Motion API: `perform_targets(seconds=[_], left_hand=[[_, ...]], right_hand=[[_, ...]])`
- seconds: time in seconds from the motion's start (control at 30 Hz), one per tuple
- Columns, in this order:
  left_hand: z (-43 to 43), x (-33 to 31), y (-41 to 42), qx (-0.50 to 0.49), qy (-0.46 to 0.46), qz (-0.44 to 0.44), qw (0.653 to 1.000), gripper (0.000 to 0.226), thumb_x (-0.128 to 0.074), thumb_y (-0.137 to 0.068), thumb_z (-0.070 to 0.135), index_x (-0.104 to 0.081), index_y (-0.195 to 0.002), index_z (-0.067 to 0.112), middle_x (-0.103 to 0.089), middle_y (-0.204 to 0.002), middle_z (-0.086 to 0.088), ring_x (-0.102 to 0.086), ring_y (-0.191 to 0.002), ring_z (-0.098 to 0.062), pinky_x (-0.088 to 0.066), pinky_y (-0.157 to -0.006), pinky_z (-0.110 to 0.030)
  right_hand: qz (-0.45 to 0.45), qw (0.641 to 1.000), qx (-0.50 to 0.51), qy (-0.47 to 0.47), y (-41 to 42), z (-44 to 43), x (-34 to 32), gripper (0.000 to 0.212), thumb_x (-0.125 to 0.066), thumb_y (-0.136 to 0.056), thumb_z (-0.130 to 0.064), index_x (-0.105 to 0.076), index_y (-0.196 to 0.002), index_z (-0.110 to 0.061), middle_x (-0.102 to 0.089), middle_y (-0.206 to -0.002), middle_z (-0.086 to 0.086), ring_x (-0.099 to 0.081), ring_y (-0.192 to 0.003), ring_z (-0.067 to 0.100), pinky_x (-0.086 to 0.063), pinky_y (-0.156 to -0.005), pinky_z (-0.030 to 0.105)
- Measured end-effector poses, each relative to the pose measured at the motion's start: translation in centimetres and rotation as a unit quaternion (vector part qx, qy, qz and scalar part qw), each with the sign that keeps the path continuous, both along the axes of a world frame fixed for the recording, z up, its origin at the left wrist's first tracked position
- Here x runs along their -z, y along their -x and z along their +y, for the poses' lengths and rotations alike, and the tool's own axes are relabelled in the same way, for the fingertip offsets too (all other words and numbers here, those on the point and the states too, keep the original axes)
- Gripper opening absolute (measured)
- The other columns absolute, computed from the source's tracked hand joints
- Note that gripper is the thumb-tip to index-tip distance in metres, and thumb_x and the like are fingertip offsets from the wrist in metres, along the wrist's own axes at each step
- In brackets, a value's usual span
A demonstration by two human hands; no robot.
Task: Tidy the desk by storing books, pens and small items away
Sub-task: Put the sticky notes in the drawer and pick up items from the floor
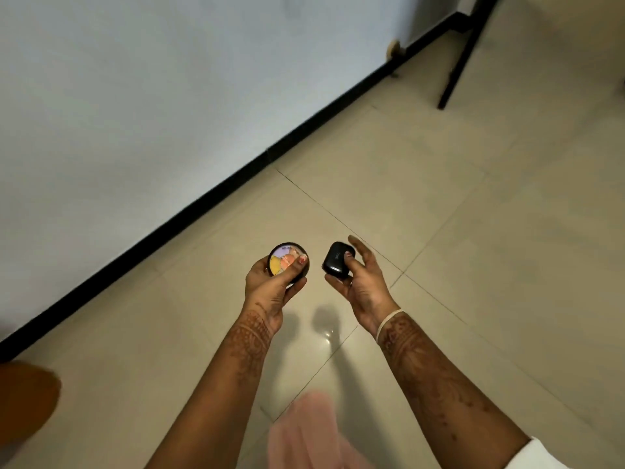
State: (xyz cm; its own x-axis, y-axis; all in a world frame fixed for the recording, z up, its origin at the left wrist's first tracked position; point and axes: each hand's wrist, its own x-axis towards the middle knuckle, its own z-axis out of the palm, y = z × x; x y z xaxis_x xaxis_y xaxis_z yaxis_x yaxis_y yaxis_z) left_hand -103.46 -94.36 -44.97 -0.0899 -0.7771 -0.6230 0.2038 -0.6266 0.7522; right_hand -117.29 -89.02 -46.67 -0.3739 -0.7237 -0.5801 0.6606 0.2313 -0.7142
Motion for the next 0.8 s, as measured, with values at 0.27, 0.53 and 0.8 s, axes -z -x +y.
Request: perform_targets(seconds=[0.27,0.53,0.8], left_hand=[[4.2,-23.7,-8.5,-0.109,0.01,0.059,0.992,0.038,-0.064,-0.089,0.004,-0.054,-0.126,0.006,-0.065,-0.113,-0.014,-0.066,-0.099,-0.026,-0.061,-0.071,-0.031],[14.7,-37.1,-17.6,-0.196,0.023,0.12,0.973,0.035,-0.058,-0.093,0.006,-0.055,-0.128,0.005,-0.065,-0.118,-0.019,-0.068,-0.096,-0.028,-0.061,-0.068,-0.032],[28.5,-42.1,-25.9,-0.324,0.069,0.088,0.94,0.031,-0.059,-0.092,0.007,-0.056,-0.123,0.008,-0.065,-0.115,-0.017,-0.067,-0.09,-0.023,-0.061,-0.069,-0.032]], right_hand=[[-0.024,0.997,-0.071,0.028,-6.7,0.8,-23.3,0.033,-0.053,-0.098,-0.015,-0.048,-0.13,-0.015,-0.063,-0.116,0.012,-0.068,-0.096,0.03,-0.057,-0.069,0.031],[-0.066,0.979,-0.191,0.018,-14.5,8.7,-36.1,0.025,-0.053,-0.098,-0.013,-0.051,-0.123,-0.014,-0.062,-0.117,0.015,-0.066,-0.1,0.035,-0.056,-0.074,0.035],[-0.07,0.931,-0.354,0.048,-21.9,16.8,-41.4,0.023,-0.051,-0.098,-0.008,-0.052,-0.12,-0.013,-0.061,-0.118,0.016,-0.06,-0.11,0.039,-0.055,-0.077,0.036]])
